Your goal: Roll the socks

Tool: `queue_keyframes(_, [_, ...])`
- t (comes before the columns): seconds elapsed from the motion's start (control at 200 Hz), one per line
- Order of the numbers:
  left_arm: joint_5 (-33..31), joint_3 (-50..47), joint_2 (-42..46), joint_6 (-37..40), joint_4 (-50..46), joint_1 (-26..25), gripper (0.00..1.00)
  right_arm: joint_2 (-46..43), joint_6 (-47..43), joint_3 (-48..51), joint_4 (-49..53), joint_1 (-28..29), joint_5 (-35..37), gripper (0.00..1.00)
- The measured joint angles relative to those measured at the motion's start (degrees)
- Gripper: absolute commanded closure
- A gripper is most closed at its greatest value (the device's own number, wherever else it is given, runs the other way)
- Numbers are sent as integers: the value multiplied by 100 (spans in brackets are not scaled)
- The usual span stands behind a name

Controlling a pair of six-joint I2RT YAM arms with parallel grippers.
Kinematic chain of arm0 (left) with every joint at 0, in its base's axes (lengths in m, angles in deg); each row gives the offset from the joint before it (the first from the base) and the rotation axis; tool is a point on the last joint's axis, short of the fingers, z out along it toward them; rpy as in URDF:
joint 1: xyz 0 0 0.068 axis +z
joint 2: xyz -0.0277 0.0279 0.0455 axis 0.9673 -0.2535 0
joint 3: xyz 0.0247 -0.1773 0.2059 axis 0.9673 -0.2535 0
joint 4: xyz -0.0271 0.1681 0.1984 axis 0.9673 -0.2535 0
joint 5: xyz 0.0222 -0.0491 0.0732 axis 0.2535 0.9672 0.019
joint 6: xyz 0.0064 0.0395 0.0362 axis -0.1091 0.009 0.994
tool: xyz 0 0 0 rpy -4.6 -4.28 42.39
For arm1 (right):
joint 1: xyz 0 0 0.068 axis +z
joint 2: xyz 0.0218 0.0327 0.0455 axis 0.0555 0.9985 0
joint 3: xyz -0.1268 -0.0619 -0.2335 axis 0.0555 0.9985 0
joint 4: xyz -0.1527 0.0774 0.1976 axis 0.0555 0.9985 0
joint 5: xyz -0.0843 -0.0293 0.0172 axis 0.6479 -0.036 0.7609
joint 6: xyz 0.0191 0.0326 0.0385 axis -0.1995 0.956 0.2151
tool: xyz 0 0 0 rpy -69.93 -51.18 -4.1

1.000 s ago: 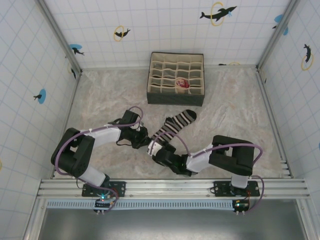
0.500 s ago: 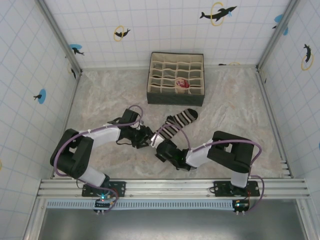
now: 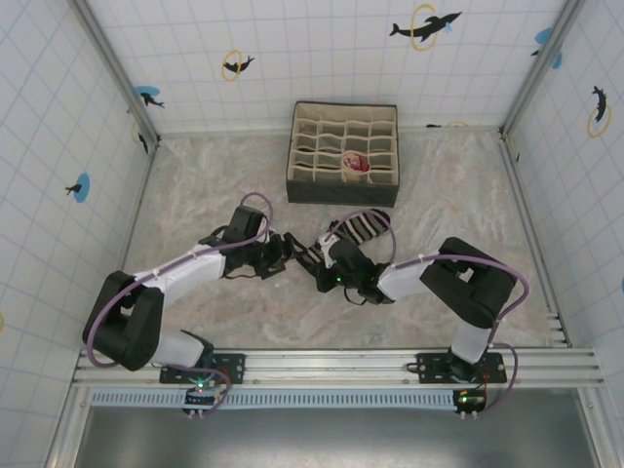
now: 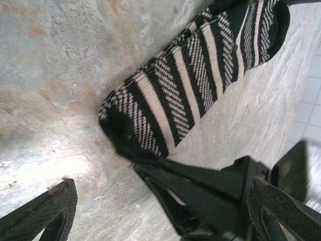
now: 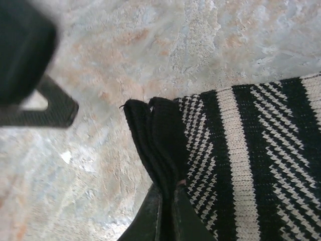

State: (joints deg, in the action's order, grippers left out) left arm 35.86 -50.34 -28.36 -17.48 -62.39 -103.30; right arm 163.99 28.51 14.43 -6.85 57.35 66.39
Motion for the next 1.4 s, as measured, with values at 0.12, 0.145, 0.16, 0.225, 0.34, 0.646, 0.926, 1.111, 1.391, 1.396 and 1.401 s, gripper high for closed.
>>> queue_keyframes(0.12, [-39, -94, 0, 103, 87, 0, 21, 2, 619, 33, -256, -289, -634, 100])
queue_keyframes(0.145, [-42, -103, 0, 107, 118, 0, 22, 2, 745, 66, -358, -339, -739, 100])
queue_keyframes(0.16, [-42, -109, 0, 107, 136, 0, 22, 2, 833, 90, -417, -365, -800, 100])
queue_keyframes(0.225, [-55, -149, 0, 122, 219, -4, 24, 9, 1161, 205, -662, -487, -1029, 100])
queue_keyframes(0.34, [-85, -282, 0, 122, 376, -11, 28, 146, 1731, 315, -981, -662, -1357, 100])
queue_keyframes(0.646, [-302, -374, -234, 254, 638, -39, 38, 636, 2789, 319, -1377, -850, -1904, 100])
queue_keyframes(0.926, [-560, -374, -527, 407, 894, -216, 47, 892, 3742, 431, -1932, -1005, -2100, 100])
queue_keyframes(1.111, [-688, -374, -669, 424, 1150, -321, 53, 977, 4120, 446, -2111, -1045, -2177, 100])
queue_keyframes(1.391, [-752, -184, -1182, 450, 1506, -328, 61, 1047, 4524, 522, -2367, -1137, -2273, 100])
queue_keyframes(1.396, [-752, -179, -1191, 450, 1517, -326, 61, 1047, 4527, 520, -2371, -1137, -2275, 100])
queue_keyframes(1.401, [-752, -177, -1196, 450, 1521, -328, 61, 1049, 4527, 522, -2367, -1139, -2275, 100])
